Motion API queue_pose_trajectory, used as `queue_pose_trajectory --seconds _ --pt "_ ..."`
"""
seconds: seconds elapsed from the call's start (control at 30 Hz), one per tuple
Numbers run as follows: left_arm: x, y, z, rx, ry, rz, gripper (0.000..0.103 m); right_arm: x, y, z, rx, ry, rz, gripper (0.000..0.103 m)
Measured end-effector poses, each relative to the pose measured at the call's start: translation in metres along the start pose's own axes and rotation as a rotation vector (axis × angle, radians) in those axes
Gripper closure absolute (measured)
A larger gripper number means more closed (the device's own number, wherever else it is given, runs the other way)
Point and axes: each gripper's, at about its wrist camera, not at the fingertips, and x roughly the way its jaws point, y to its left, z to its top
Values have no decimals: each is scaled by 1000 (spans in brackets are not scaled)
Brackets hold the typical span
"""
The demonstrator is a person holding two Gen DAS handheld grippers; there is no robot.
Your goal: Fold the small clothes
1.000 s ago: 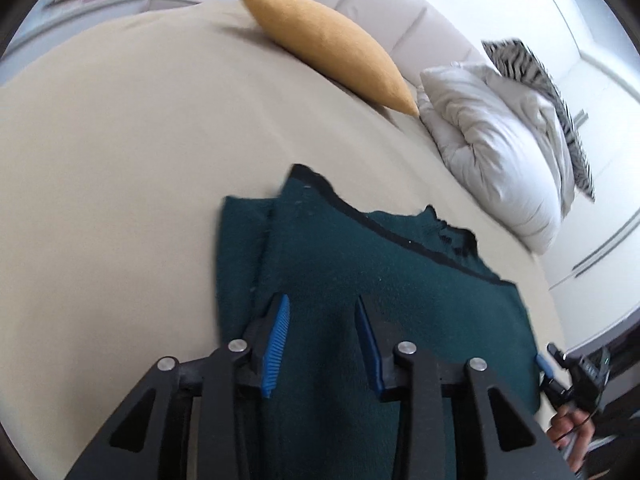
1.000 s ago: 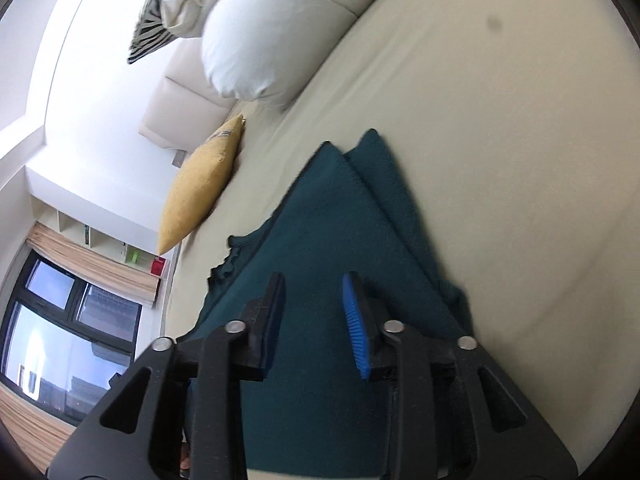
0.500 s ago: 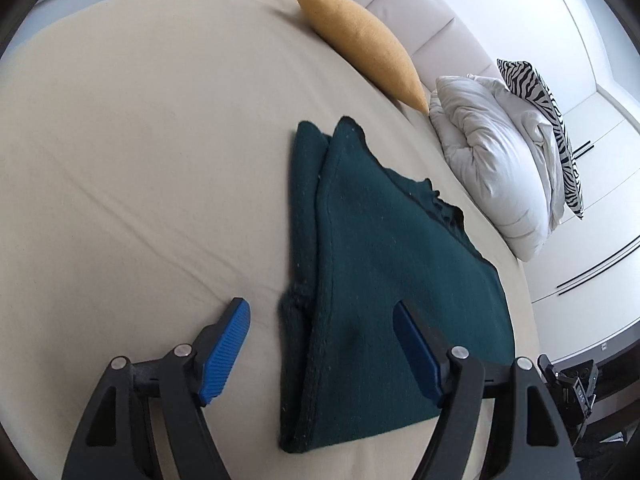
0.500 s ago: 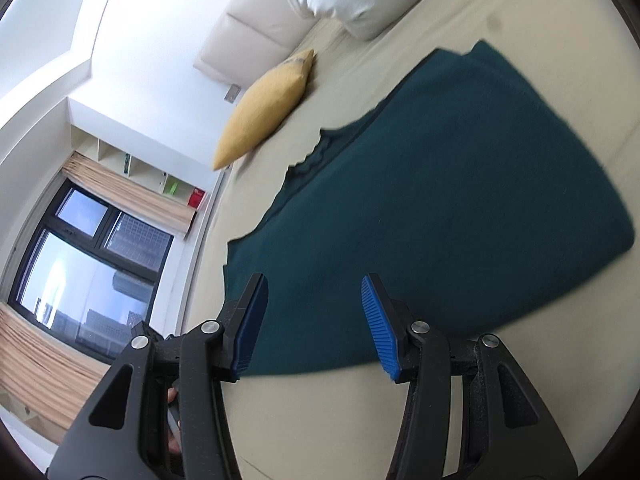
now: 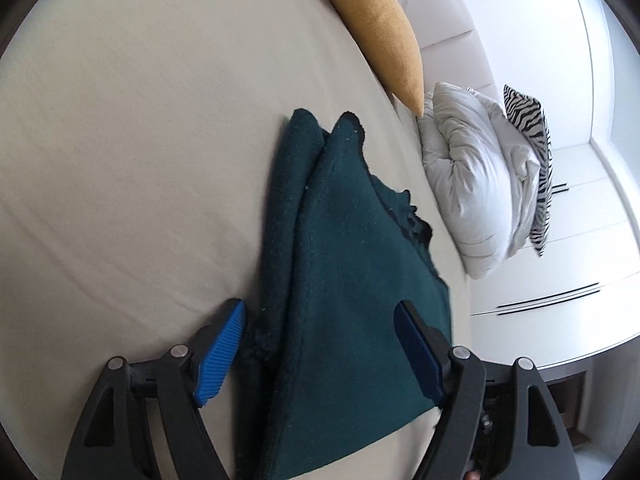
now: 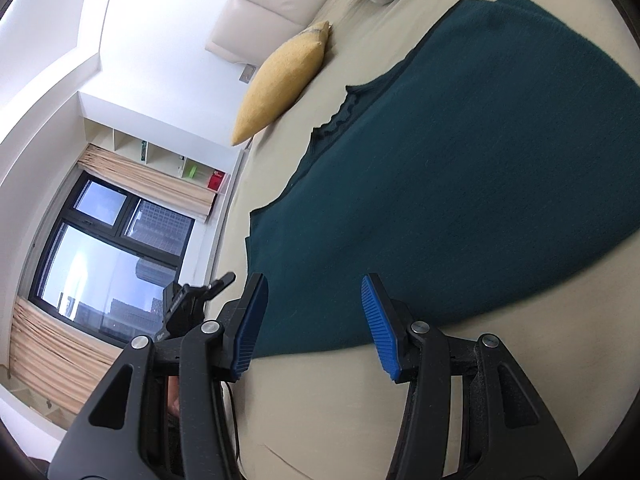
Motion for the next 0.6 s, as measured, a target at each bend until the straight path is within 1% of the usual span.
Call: queue_pose_trajectory --seconds 0.03,0.1,0.13,0.2,0.27,0.33,0.37,0.4,0.47,0.53,0.6 --pt "1 -1 1 -2 6 -2 28 2 3 -3 -7 8 2 55" --pt "2 -2 0 10 24 -5 36 6 8 -4 -19 22 3 55" --pt "3 -2 -1 8 34 -10 38 9 10 -4 -24 28 4 55" --pt "4 0 -3 -4 55 -33 45 14 16 -5 -31 39 9 55" --pt "6 2 -5 -6 67 -44 47 21 22 -5 -41 50 9 55" --pt "5 2 -6 -7 66 -43 52 26 29 -5 -54 63 8 55" --pt "5 4 -5 -14 67 -43 59 28 31 -5 -60 69 9 55" --pt "4 8 -4 -30 66 -45 69 32 34 -5 -67 76 8 55" --pt "3 16 -3 -62 61 -60 80 37 39 -6 -77 87 5 55" --pt "3 21 -3 -68 59 -80 81 41 40 -6 -77 96 0 55" --pt "2 17 -5 -41 50 -67 82 47 41 -6 -74 104 -4 55"
